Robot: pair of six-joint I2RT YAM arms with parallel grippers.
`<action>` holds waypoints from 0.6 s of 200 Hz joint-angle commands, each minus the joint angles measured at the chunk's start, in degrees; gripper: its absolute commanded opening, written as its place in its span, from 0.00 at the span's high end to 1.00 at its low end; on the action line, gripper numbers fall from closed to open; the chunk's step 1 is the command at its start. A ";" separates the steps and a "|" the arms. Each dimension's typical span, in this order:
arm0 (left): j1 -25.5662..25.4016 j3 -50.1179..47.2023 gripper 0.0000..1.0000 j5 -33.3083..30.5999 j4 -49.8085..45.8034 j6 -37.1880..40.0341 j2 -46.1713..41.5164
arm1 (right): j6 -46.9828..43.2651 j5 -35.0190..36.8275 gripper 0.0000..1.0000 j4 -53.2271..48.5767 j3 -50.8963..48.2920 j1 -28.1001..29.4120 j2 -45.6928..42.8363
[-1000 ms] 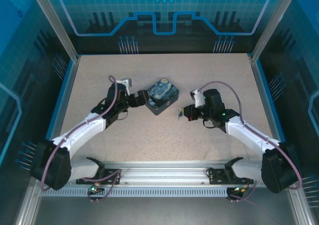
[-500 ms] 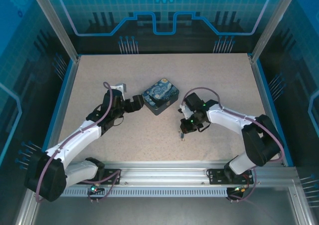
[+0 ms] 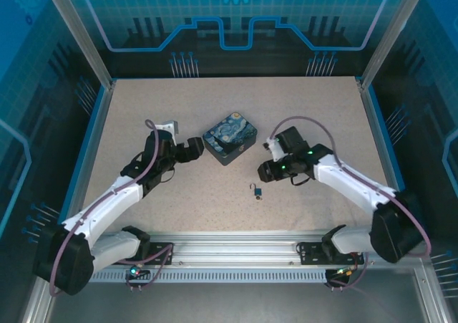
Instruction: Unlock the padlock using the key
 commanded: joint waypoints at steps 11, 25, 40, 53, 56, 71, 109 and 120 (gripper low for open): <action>1.52 -1.91 0.01 -8.37 -0.21 4.46 -3.90 | -2.43 8.27 0.40 3.09 -4.16 -5.57 -8.63; 1.97 -3.37 0.01 -12.56 1.76 7.28 -5.31 | -3.49 11.24 0.33 5.46 -6.02 -8.71 -12.18; 2.14 -5.68 0.01 -17.73 5.32 10.85 -6.74 | -4.54 13.54 0.26 8.55 -8.13 -12.59 -15.42; 2.32 -8.36 0.01 -20.87 10.48 15.07 -7.52 | -6.24 15.13 0.17 12.30 -10.66 -15.56 -17.60; 2.35 -9.04 0.01 -21.28 11.78 16.10 -7.57 | -6.83 15.62 0.14 13.52 -11.40 -16.13 -17.96; 2.71 -11.94 0.01 -23.45 17.93 20.34 -7.28 | -9.75 18.47 0.03 19.80 -15.38 -18.82 -18.98; 4.09 -19.66 0.01 -25.59 35.53 28.86 -1.26 | -12.62 19.23 0.00 39.76 -25.84 -25.34 -13.86; 5.11 -20.69 0.01 -24.72 38.09 29.07 1.33 | -11.54 17.55 0.00 45.99 -27.75 -27.05 -10.52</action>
